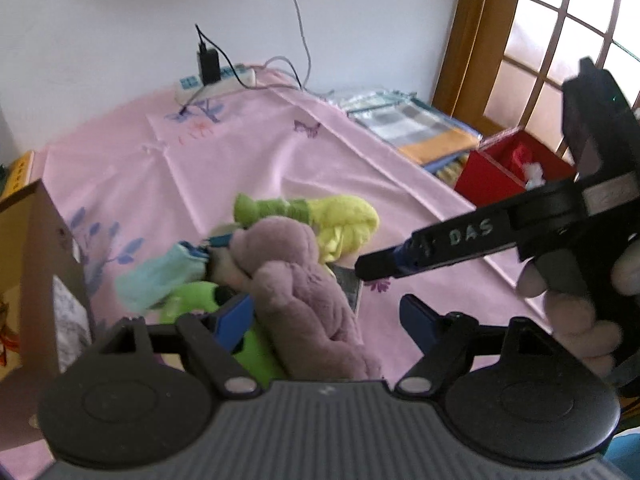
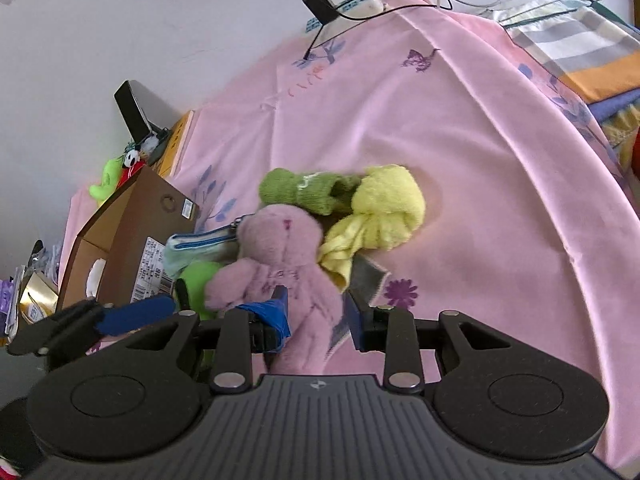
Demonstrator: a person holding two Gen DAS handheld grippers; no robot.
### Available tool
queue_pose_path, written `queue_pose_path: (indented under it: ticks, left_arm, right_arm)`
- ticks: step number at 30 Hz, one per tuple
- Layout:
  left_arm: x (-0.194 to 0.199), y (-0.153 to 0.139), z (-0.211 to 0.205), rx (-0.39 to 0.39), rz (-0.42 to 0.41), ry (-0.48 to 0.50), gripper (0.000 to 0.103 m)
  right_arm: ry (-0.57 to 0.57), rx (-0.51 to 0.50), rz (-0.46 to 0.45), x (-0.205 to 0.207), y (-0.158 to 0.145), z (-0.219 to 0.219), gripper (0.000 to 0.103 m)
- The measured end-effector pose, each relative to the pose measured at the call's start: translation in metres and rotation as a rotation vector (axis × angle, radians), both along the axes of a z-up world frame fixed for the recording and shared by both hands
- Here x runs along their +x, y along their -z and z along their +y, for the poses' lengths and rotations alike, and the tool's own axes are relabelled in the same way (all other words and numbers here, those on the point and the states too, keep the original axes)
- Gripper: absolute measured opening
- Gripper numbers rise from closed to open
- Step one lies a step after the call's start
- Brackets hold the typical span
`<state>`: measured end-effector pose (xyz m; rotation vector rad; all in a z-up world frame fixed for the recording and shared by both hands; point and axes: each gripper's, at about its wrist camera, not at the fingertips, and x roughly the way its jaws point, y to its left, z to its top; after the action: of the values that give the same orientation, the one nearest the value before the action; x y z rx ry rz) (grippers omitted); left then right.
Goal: Organize soft objects
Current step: 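Grasp the pink teddy bear with the right gripper and lift it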
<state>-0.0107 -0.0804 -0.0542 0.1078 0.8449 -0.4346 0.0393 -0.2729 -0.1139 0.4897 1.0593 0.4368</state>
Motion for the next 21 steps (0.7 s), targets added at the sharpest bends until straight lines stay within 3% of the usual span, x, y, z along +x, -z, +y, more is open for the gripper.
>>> queue_pose_path:
  ticks: [4, 11, 21]
  left_arm:
    - [0.010, 0.014, -0.007, 0.034, 0.039, -0.021, 0.084]
    - [0.021, 0.012, -0.004, -0.001, 0.056, -0.017, 0.091]
    - [0.041, 0.034, -0.022, 0.045, 0.044, -0.014, 0.094]
  right_arm:
    - [-0.017, 0.015, 0.015, 0.007, 0.006, -0.006, 0.015]
    - [-0.049, 0.050, 0.011, 0.020, 0.011, -0.007, 0.015]
    - [-0.045, 0.162, 0.130, 0.047, 0.044, -0.003, 0.016]
